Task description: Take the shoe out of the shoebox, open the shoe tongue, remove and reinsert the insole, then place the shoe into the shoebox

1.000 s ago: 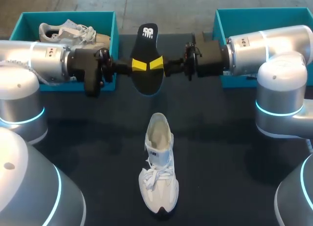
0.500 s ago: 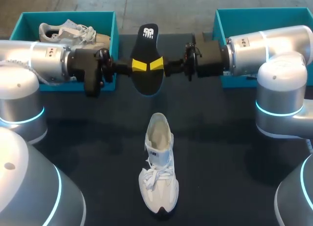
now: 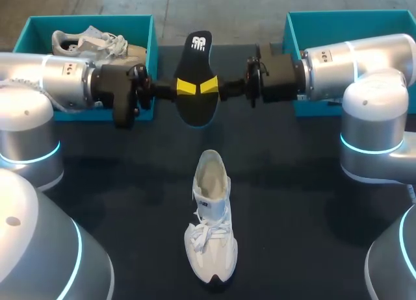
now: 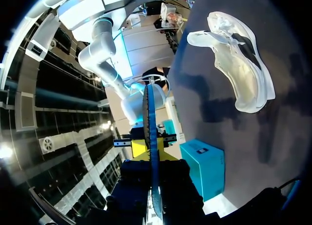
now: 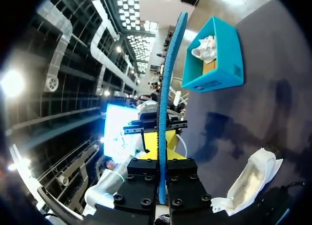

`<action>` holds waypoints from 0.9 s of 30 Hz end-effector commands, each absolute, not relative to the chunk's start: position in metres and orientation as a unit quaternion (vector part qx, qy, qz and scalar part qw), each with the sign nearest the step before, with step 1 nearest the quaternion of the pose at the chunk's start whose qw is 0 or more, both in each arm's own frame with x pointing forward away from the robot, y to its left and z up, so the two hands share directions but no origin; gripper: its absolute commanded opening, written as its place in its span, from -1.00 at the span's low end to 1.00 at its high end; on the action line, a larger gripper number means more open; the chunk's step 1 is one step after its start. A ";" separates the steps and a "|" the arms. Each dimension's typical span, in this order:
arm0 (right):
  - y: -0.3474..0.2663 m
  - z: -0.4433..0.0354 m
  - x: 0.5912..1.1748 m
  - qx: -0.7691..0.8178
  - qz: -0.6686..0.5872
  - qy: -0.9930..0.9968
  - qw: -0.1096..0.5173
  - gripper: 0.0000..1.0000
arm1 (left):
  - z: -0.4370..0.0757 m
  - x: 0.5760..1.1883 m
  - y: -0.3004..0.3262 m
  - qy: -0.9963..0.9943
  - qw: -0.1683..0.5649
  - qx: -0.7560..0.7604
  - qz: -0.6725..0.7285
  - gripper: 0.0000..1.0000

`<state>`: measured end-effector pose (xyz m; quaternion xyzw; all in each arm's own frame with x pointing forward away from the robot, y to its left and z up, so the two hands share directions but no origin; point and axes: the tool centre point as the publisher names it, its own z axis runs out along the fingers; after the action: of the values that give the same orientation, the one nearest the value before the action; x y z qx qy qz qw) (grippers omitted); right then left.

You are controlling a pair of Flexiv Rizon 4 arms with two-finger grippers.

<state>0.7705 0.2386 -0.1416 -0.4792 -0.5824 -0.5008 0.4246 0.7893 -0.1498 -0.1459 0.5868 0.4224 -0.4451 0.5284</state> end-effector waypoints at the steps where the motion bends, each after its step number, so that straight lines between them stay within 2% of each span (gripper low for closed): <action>1: 0.238 -0.141 0.771 -0.479 -0.500 -0.584 0.423 -1.00 | -0.147 0.789 -0.151 0.423 0.529 0.587 -0.444 0.14; 2: 0.237 -0.141 0.771 -0.478 -0.500 -0.585 0.423 -1.00 | -0.146 0.789 -0.150 0.423 0.529 0.586 -0.444 0.58; 3: 0.237 -0.141 0.771 -0.478 -0.501 -0.585 0.423 -1.00 | -0.146 0.789 -0.149 0.424 0.529 0.586 -0.444 0.91; 4: 0.236 -0.142 0.771 -0.478 -0.501 -0.585 0.422 -1.00 | -0.145 0.789 -0.148 0.424 0.529 0.586 -0.444 1.00; 12: 0.230 -0.147 0.768 -0.470 -0.516 -0.590 0.406 -1.00 | -0.141 0.788 -0.123 0.429 0.521 0.591 -0.442 1.00; 27: 0.228 -0.153 0.762 -0.404 -0.559 -0.639 0.341 -1.00 | -0.152 0.780 -0.075 0.499 0.449 0.602 -0.432 1.00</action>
<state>0.7639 0.2275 -0.1521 -0.4040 -0.6399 -0.5558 0.3442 0.7854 -0.0822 -0.1560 0.5986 0.4898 -0.4400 0.4562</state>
